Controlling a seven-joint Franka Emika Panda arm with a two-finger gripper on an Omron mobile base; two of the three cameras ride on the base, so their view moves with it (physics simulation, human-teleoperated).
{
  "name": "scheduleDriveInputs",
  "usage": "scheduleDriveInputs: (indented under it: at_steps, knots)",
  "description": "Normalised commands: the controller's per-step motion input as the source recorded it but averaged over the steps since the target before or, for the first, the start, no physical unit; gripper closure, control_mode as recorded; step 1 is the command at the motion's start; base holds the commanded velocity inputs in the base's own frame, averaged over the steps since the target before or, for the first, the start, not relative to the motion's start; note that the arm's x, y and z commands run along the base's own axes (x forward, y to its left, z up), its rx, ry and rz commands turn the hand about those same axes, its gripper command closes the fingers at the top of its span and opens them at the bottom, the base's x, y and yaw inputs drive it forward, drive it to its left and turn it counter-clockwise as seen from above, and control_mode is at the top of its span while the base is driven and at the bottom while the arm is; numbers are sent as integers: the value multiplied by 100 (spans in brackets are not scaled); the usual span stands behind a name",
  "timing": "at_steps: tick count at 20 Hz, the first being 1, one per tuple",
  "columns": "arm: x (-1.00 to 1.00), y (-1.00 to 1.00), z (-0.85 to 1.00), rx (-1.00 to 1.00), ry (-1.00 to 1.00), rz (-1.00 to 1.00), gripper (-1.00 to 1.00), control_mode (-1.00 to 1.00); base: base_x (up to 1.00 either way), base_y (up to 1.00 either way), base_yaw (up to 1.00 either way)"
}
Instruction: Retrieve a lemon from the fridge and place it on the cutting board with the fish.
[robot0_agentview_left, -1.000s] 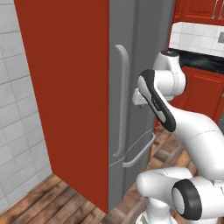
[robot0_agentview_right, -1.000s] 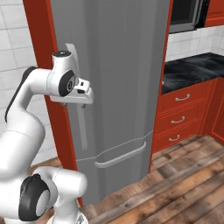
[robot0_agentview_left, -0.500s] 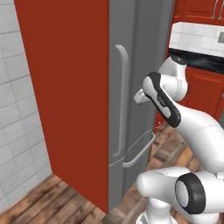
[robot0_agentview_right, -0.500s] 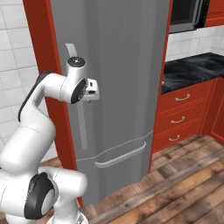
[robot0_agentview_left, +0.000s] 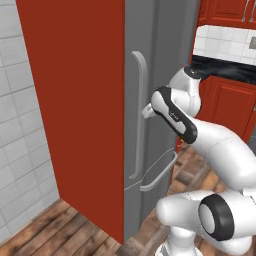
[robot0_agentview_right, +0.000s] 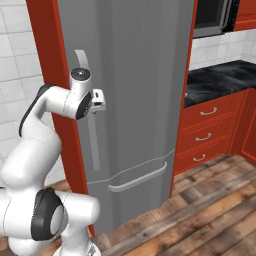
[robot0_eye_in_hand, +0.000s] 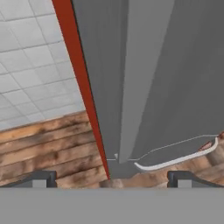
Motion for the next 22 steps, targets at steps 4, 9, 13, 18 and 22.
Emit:
scheduleDriveInputs:
  at_steps: [4,9,13,18,22]
  knots:
    - [53,32,0,0,-4,0,-100,-100,0,0,0]
    - [46,4,-1,0,-1,2,-100,-100,0,0,0]
    - [40,-29,-17,0,0,2,-100,-100,0,0,0]
    - [36,-19,-13,0,-1,2,-100,-100,0,0,0]
    - [36,11,-6,1,0,2,-100,-100,0,0,0]
